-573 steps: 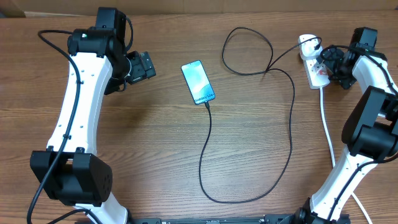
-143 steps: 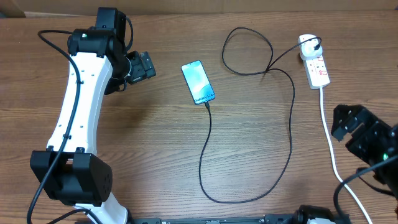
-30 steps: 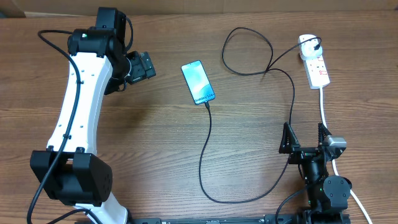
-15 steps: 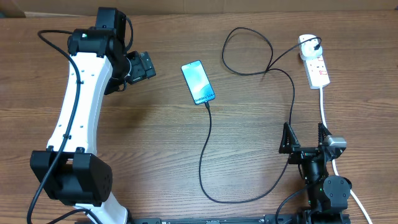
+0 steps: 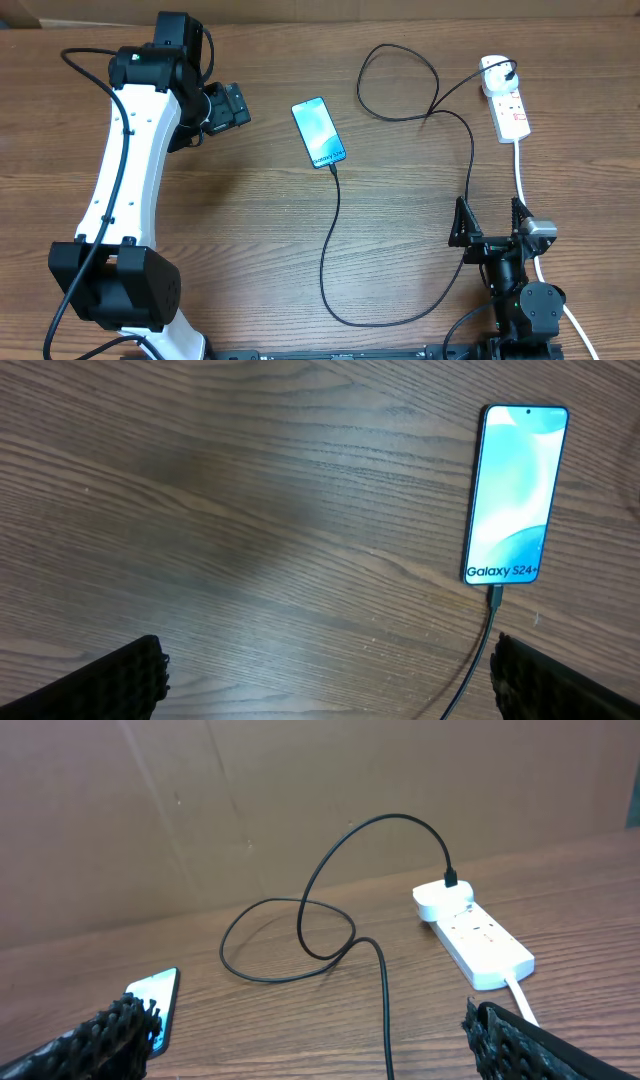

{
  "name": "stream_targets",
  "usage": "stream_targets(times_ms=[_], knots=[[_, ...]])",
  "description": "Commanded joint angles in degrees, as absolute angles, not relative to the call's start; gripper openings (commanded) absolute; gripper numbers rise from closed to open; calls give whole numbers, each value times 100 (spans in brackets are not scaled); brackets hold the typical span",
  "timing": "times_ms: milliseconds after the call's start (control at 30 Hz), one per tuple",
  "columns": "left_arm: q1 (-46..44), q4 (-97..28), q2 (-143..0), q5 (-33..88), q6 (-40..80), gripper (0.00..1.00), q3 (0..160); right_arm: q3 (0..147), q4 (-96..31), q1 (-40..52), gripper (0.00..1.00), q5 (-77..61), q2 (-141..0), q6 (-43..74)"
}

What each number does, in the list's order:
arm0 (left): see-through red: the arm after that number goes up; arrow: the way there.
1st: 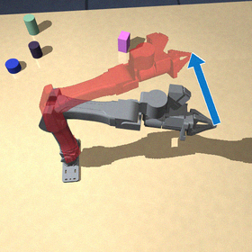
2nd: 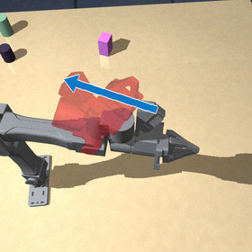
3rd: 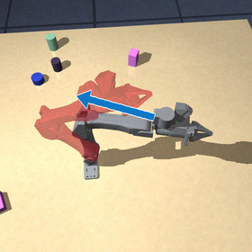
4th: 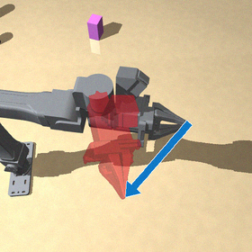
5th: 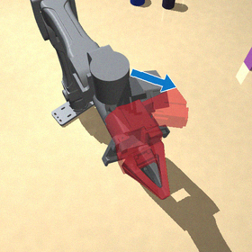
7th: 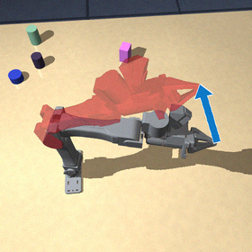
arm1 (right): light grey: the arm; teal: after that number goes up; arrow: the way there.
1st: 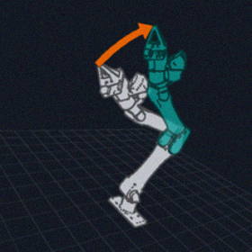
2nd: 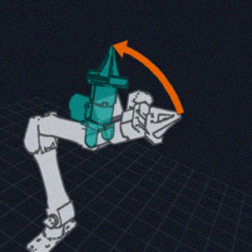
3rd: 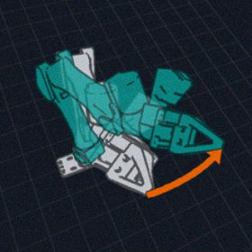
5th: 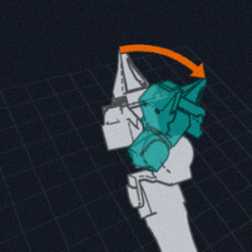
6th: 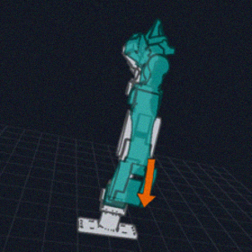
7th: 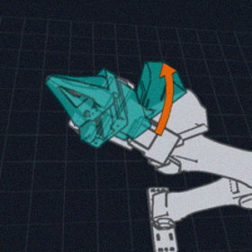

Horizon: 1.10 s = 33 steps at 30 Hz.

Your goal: Plug charger to phone and switch on socket

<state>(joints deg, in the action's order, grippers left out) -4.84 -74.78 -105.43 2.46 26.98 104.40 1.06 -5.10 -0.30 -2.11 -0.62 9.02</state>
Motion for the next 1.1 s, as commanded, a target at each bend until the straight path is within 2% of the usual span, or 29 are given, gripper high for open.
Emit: stream_targets(times_ms=[0,333,800,1067], knots=[[-489,-7472,-10512,145,2657,100,10484,45,-482,-1,100,-137,-16,932],[-473,-8001,-10479,-760,2526,100,10484,45,-482,-1,100,-137,-16,934],[-495,-8429,-8962,-670,2591,100,10326,45,-482,-1,100,-137,-16,934],[-1000,-8462,-8562,-663,2587,100,10322,45,-482,-1,100,-137,-16,932]])
